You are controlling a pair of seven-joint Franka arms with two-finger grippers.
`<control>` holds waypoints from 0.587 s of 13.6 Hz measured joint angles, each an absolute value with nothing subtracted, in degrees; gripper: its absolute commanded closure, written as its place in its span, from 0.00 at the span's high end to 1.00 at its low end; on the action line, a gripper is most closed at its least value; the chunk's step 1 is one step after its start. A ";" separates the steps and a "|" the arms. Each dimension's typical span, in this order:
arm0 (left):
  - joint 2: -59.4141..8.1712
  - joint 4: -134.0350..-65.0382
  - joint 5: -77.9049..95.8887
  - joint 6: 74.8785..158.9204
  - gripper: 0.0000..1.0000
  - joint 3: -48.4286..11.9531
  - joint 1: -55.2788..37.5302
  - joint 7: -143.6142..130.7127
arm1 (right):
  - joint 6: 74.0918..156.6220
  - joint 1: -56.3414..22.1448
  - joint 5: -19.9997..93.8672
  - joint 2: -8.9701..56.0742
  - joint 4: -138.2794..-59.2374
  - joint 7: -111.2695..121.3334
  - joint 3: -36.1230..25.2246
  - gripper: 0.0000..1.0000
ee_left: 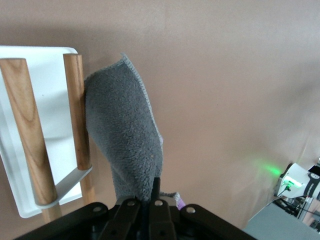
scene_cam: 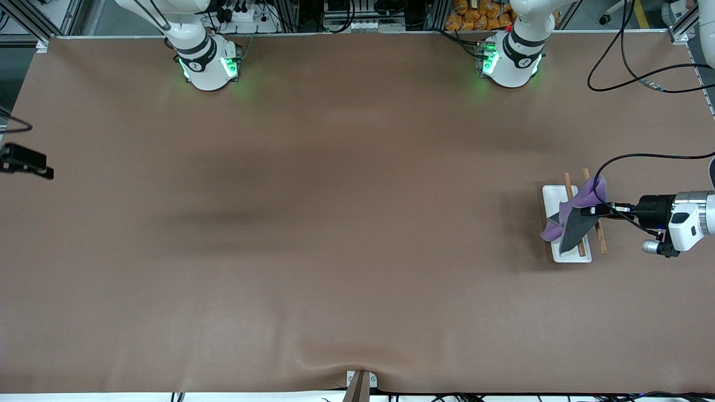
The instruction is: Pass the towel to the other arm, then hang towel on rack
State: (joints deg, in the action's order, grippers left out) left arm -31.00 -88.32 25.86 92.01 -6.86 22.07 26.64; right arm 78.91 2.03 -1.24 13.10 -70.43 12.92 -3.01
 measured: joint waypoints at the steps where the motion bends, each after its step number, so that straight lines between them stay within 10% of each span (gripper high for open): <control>1: -31.04 -88.30 25.83 92.01 0.00 -6.86 22.70 28.56 | 80.46 0.66 -1.25 10.60 -73.93 9.81 -2.89 1.00; 7: -32.75 -88.29 25.81 90.34 0.03 -6.84 28.69 39.46 | 94.33 -3.06 -1.84 0.96 -92.35 4.66 -2.62 1.00; 8: -33.02 -88.29 25.81 90.22 0.21 -6.84 29.17 40.28 | 94.41 -3.12 -2.03 0.99 -91.80 4.66 -2.61 1.00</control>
